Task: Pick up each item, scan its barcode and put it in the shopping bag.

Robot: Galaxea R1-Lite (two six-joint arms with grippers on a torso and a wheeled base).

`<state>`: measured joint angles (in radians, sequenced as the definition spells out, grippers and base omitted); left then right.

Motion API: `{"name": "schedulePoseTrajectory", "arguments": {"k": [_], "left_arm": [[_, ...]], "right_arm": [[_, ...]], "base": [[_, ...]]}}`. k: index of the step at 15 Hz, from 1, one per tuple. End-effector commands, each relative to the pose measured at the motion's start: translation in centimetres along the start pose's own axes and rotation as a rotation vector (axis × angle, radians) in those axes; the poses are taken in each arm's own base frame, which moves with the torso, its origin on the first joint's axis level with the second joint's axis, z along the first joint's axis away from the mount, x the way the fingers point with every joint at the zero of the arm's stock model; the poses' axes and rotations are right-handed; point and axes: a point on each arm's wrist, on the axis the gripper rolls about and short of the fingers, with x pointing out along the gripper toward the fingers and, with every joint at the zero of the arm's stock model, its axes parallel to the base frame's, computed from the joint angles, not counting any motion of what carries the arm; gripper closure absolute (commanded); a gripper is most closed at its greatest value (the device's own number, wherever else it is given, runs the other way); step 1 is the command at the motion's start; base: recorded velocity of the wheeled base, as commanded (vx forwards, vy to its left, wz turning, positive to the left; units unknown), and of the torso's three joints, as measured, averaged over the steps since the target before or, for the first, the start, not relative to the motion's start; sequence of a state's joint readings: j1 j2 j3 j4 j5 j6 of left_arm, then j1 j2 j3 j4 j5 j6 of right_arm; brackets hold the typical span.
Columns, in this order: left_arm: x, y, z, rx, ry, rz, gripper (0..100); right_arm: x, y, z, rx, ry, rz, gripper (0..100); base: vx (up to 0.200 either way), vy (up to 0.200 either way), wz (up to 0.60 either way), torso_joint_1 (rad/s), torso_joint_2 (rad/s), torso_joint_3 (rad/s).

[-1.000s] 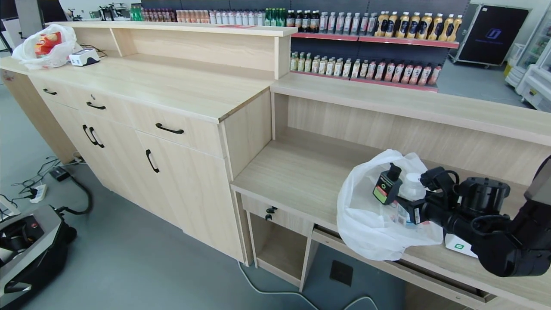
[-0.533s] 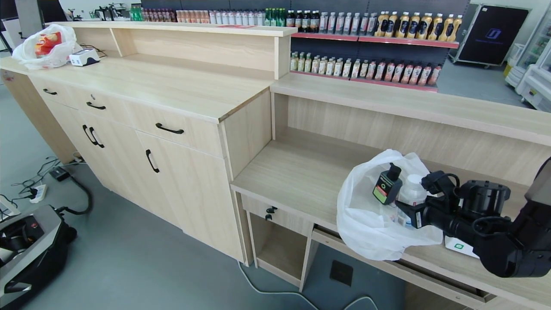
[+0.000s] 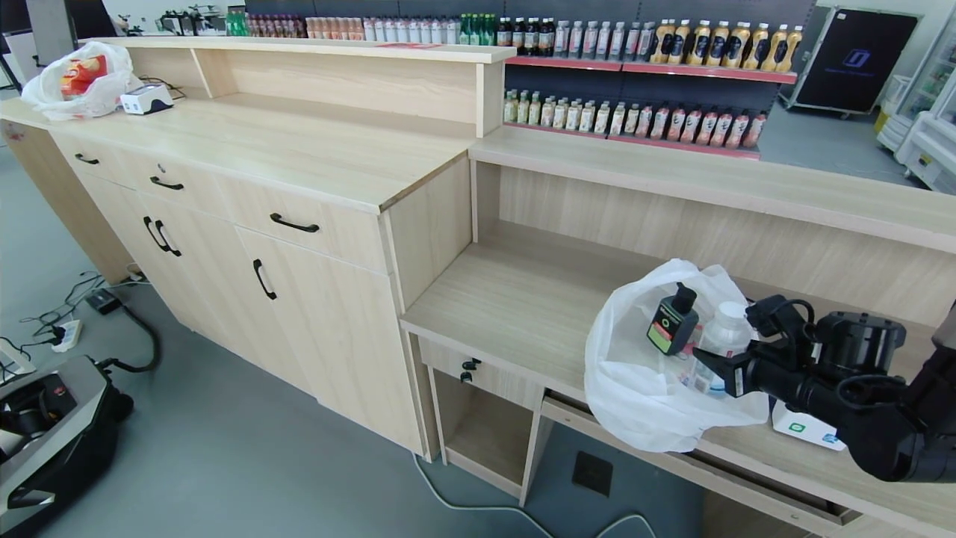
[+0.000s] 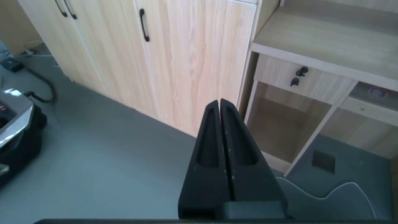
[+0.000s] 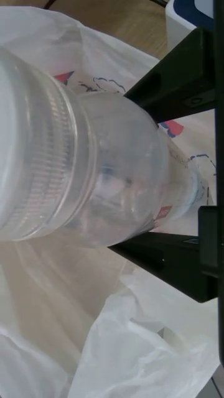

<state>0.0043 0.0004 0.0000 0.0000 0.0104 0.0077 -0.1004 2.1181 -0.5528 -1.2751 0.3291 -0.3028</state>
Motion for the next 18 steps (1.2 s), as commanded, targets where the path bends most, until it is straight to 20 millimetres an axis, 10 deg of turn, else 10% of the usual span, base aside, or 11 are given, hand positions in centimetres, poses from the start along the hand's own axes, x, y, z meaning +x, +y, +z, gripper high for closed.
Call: {"name": "schedulePoseTrajectory", "arguments": {"k": [1, 9, 10, 18], "left_arm": [[0.0, 0.0, 0.0, 0.0, 0.0, 0.001, 100], [0.0, 0.0, 0.0, 0.0, 0.0, 0.001, 100], [0.0, 0.0, 0.0, 0.0, 0.0, 0.001, 100], [0.0, 0.0, 0.0, 0.0, 0.0, 0.001, 100]], "right_arm": [[-0.2, -0.2, 0.0, 0.001, -0.001, -0.006, 100], [-0.3, -0.7, -1.0, 0.016, 0.02, 0.009, 100], [-0.3, -0.7, -1.0, 0.016, 0.019, 0.014, 0], [-3.8, -0.8, 4.0, -0.021, -0.08, 0.024, 0]], "base": [[0.0, 0.0, 0.0, 0.0, 0.0, 0.0], [0.0, 0.0, 0.0, 0.0, 0.0, 0.0], [0.0, 0.0, 0.0, 0.0, 0.0, 0.0], [0.0, 0.0, 0.0, 0.0, 0.0, 0.0]]}}
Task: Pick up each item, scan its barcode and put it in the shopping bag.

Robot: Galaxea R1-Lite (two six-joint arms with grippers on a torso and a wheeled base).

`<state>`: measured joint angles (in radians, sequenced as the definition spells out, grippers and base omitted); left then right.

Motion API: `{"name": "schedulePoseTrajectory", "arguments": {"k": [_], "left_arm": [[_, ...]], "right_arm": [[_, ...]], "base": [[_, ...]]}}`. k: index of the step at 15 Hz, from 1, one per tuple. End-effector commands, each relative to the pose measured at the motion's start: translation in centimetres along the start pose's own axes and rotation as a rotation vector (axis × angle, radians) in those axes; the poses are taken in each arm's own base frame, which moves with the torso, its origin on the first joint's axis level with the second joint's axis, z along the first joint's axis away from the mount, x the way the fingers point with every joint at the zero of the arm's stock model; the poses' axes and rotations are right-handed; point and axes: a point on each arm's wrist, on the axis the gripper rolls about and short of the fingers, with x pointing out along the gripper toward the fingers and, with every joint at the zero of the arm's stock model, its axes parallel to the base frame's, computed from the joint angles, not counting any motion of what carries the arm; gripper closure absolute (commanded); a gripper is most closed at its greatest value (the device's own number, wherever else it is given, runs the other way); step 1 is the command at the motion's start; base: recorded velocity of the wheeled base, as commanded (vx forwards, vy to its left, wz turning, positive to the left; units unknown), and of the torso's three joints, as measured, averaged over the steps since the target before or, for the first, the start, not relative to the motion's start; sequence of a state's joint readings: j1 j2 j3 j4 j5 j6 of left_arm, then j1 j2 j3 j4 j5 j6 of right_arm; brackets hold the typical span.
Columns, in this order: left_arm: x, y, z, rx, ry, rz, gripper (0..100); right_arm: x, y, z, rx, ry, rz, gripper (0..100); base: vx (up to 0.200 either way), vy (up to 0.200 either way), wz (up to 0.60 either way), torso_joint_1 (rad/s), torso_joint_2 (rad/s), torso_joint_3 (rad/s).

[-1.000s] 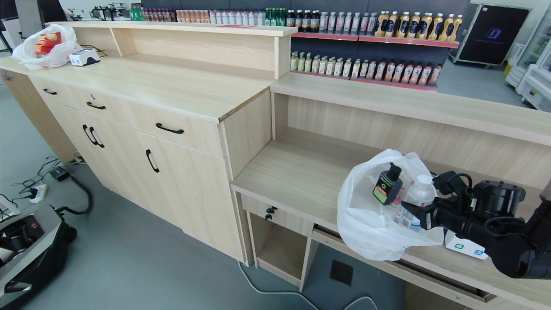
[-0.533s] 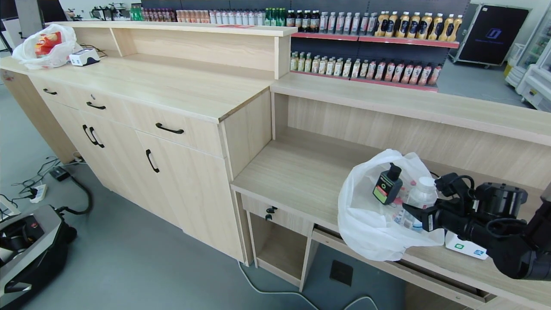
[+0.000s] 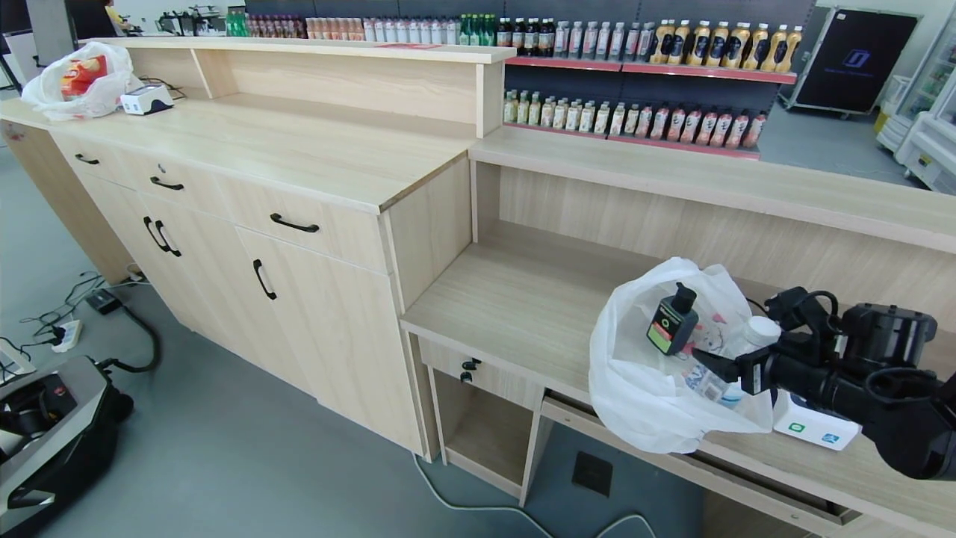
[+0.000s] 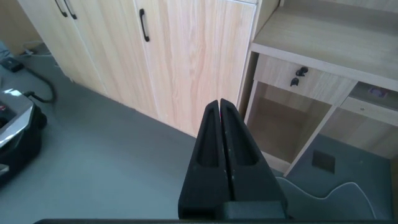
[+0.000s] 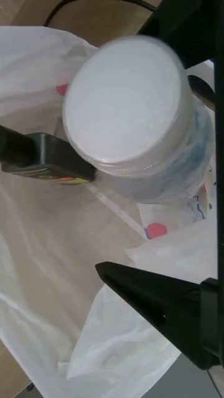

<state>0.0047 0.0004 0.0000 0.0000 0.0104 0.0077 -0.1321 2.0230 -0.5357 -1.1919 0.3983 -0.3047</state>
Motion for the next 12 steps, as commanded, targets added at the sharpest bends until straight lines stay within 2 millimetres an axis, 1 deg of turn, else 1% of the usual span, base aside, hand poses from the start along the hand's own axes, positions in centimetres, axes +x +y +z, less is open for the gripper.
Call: {"name": "schedulePoseTrajectory", "arguments": {"k": [1, 3, 5, 6, 9, 12], "left_arm": [[0.0, 0.0, 0.0, 0.0, 0.0, 0.0, 100], [0.0, 0.0, 0.0, 0.0, 0.0, 0.0, 100], [0.0, 0.0, 0.0, 0.0, 0.0, 0.0, 100], [0.0, 0.0, 0.0, 0.0, 0.0, 0.0, 100], [0.0, 0.0, 0.0, 0.0, 0.0, 0.0, 100], [0.0, 0.0, 0.0, 0.0, 0.0, 0.0, 100]], "right_arm": [[-2.8, 0.0, 3.8, -0.044, -0.096, -0.022, 0], [-4.7, 0.2, 5.7, -0.074, -0.157, -0.051, 0], [-6.9, -0.1, 6.4, -0.123, -0.183, -0.117, 0], [-7.7, -0.7, 6.7, -0.164, -0.186, -0.16, 0], [-9.6, -1.6, 7.5, -0.187, -0.217, -0.23, 0], [-11.0, -1.8, 7.9, -0.193, -0.232, -0.271, 0]], "base": [[0.0, 0.0, 0.0, 0.0, 0.0, 0.0], [0.0, 0.0, 0.0, 0.0, 0.0, 0.0], [0.0, 0.0, 0.0, 0.0, 0.0, 0.0], [0.0, 0.0, -0.6, -0.002, 0.0, 0.002], [0.0, 0.0, -0.6, 0.005, 0.0, 0.002], [0.0, 0.0, -0.6, 0.004, 0.0, 0.004]]}}
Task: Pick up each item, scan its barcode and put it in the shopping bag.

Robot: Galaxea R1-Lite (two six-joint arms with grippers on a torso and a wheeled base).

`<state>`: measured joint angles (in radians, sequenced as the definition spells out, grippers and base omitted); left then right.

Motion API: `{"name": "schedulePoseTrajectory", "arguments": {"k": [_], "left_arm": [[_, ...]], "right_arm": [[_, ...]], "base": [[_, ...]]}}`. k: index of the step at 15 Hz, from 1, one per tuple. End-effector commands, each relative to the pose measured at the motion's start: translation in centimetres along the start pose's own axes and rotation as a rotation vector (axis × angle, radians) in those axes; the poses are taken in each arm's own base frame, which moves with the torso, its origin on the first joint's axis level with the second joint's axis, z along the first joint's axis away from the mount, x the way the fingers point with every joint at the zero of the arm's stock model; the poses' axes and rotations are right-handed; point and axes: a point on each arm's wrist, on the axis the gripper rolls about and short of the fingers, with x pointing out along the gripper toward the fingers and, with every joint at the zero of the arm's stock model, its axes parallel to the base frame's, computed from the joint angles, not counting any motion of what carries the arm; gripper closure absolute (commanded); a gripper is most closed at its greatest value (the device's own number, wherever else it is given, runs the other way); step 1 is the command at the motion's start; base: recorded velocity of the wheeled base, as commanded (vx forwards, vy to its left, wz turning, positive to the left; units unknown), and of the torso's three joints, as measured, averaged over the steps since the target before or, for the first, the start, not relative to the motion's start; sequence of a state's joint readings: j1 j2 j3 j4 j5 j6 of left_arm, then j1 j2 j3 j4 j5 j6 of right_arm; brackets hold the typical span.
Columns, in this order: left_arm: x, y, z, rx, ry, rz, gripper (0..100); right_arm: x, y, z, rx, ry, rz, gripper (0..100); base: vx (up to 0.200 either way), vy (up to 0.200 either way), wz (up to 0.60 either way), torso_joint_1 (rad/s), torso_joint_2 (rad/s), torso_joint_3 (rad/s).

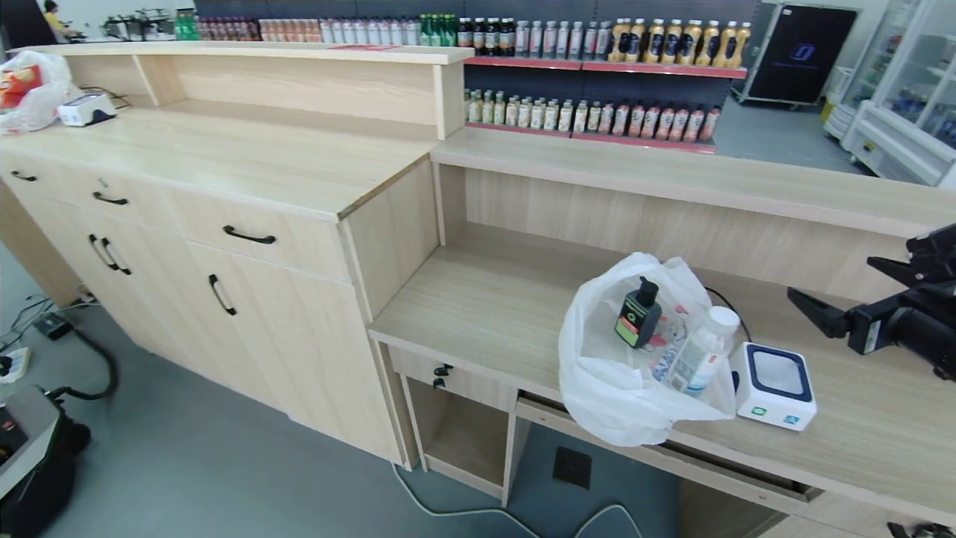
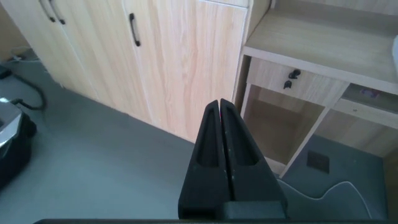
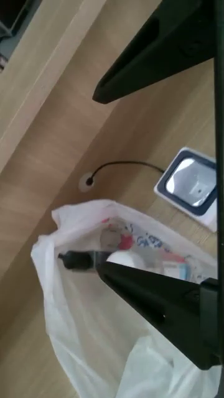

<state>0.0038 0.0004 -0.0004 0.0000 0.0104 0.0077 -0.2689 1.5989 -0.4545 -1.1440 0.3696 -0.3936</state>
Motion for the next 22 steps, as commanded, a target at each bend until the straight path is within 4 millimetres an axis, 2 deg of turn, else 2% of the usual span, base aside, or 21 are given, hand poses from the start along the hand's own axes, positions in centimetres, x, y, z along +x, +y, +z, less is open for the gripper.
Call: {"name": "schedulePoseTrajectory", "arguments": {"k": [1, 4, 6, 8, 10, 12, 13, 15, 16, 17, 18, 20, 22], "left_arm": [[0.0, 0.0, 0.0, 0.0, 0.0, 0.001, 100], [0.0, 0.0, 0.0, 0.0, 0.0, 0.001, 100], [0.0, 0.0, 0.0, 0.0, 0.0, 0.001, 100], [0.0, 0.0, 0.0, 0.0, 0.0, 0.001, 100], [0.0, 0.0, 0.0, 0.0, 0.0, 0.001, 100], [0.0, 0.0, 0.0, 0.0, 0.0, 0.001, 100], [0.0, 0.0, 0.0, 0.0, 0.0, 0.001, 100], [0.0, 0.0, 0.0, 0.0, 0.0, 0.001, 100], [0.0, 0.0, 0.0, 0.0, 0.0, 0.001, 100], [0.0, 0.0, 0.0, 0.0, 0.0, 0.001, 100], [0.0, 0.0, 0.0, 0.0, 0.0, 0.001, 100], [0.0, 0.0, 0.0, 0.0, 0.0, 0.001, 100], [0.0, 0.0, 0.0, 0.0, 0.0, 0.001, 100]], "right_arm": [[-0.9, -0.4, 0.9, -0.012, -0.025, -0.035, 0], [-1.9, -0.5, 1.7, 0.04, -0.008, -0.14, 0], [-2.9, -0.7, 3.2, 0.205, -0.077, -0.15, 0], [-5.0, 0.1, 3.2, 0.234, -0.051, -0.207, 0], [-9.9, 3.3, 1.1, 0.274, 0.127, -0.265, 0], [-12.2, 4.9, 0.4, 0.287, 0.177, -0.274, 0], [-15.0, 6.7, -0.7, 0.308, 0.193, -0.267, 0], [-18.6, 8.2, -0.8, 0.302, 0.093, -0.213, 0], [-19.3, 8.5, -1.0, 0.302, 0.083, -0.198, 0], [-21.8, 9.4, -2.0, 0.303, 0.065, -0.183, 0], [-23.3, 10.1, -3.1, 0.306, 0.068, -0.168, 0], [-25.2, 11.2, -4.6, 0.303, 0.027, -0.145, 0], [-25.4, 11.2, -4.6, 0.301, -0.001, -0.119, 0]], "base": [[0.0, 0.0, -0.6, 0.017, 0.0, -0.002], [0.0, 0.0, -0.6, -0.064, 0.14, 0.074], [0.0, 0.0, 0.0, -0.024, 0.07, 0.027], [0.0, 0.0, 0.0, 0.0, 0.0, 0.0], [0.0, 0.0, 0.0, 0.0, 0.0, 0.0], [0.0, 0.0, 0.0, 0.0, 0.0, 0.0], [0.0, 0.0, 0.0, 0.036, -0.05, -0.027], [0.0, 0.0, 0.0, 0.093, -0.2, -0.098], [0.0, 0.0, 0.0, 0.032, -0.05, -0.022], [0.0, 0.0, 0.0, 0.0, 0.0, 0.0], [0.0, 0.0, 0.0, 0.0, 0.0, 0.0], [0.0, 0.0, 0.0, 0.0, 0.0, 0.0], [0.0, 0.0, 0.0, 0.0, 0.0, 0.0]]}}
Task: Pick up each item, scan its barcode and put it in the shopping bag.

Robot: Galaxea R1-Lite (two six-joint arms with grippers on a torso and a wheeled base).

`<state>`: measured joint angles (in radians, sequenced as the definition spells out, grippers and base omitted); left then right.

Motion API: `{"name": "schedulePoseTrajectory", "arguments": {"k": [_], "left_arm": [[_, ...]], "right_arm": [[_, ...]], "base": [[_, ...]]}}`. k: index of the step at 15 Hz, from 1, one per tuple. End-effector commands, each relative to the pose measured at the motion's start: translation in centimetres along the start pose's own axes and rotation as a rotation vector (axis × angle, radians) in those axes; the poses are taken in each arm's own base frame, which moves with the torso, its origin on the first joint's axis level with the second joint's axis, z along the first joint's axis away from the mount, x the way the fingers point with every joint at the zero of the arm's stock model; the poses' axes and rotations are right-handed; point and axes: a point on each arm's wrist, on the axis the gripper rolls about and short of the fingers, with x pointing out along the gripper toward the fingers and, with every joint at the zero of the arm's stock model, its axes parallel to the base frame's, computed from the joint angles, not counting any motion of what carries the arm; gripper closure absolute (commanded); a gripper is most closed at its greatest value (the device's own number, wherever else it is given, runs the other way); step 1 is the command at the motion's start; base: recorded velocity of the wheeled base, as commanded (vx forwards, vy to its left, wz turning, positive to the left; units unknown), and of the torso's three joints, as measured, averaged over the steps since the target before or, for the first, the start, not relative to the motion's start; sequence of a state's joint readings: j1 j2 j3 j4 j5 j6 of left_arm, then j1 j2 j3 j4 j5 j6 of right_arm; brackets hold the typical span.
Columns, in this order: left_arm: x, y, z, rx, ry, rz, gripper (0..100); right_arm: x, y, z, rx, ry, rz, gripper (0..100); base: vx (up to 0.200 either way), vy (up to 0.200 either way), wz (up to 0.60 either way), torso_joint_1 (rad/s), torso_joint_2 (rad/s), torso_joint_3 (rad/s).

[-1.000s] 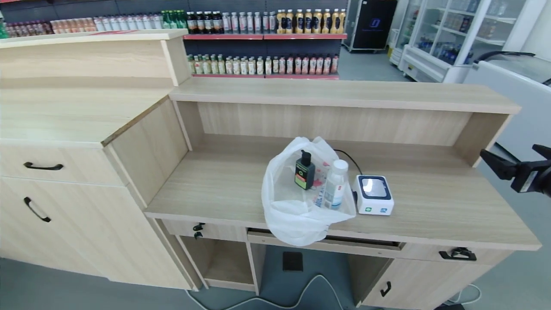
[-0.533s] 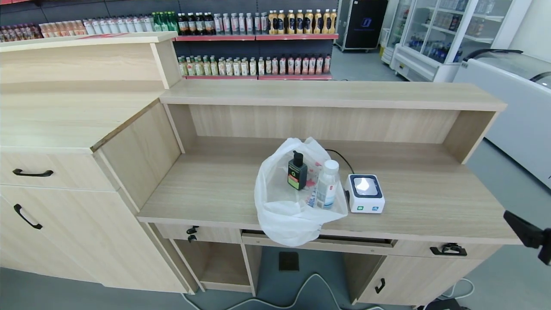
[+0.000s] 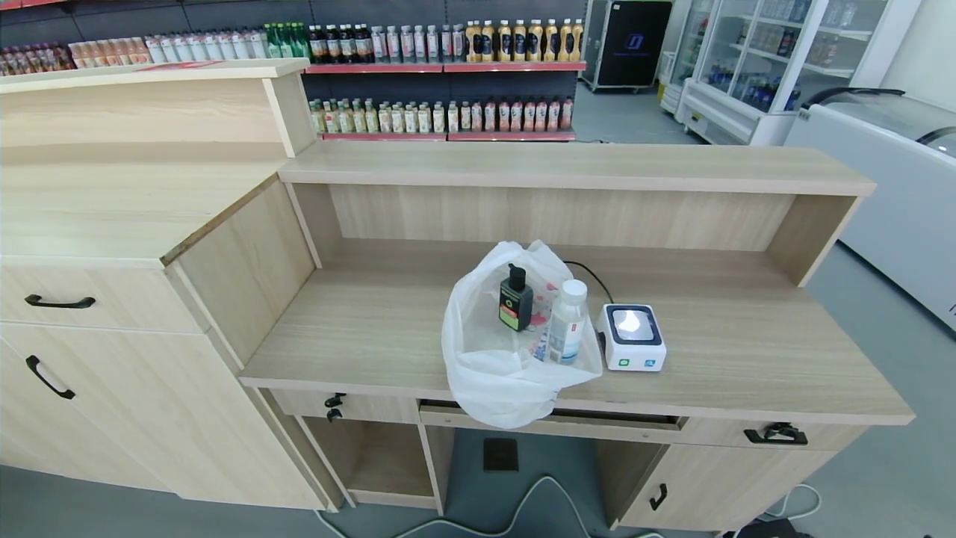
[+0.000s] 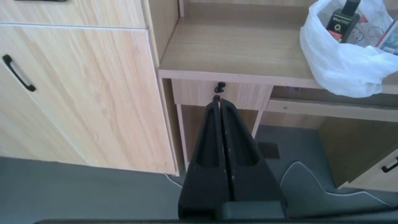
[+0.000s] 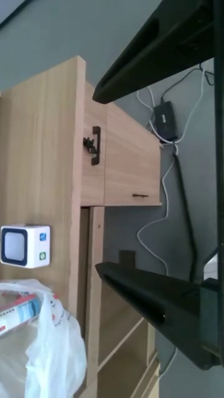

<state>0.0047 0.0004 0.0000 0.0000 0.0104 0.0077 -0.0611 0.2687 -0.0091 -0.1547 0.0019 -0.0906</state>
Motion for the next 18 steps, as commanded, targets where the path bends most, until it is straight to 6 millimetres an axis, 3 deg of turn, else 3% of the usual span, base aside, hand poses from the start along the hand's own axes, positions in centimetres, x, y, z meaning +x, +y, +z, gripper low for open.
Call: {"name": "schedulePoseTrajectory", "arguments": {"k": [1, 18], "left_arm": [[0.0, 0.0, 0.0, 0.0, 0.0, 0.0, 100], [0.0, 0.0, 0.0, 0.0, 0.0, 0.0, 100]], "right_arm": [[-1.76, 0.08, -1.23, -0.002, -0.142, 0.033, 0], [-2.27, 0.01, -1.43, 0.0, -0.204, 0.05, 0]], "base": [[0.0, 0.0, 0.0, 0.0, 0.0, 0.0], [0.0, 0.0, 0.0, 0.0, 0.0, 0.0]]}}
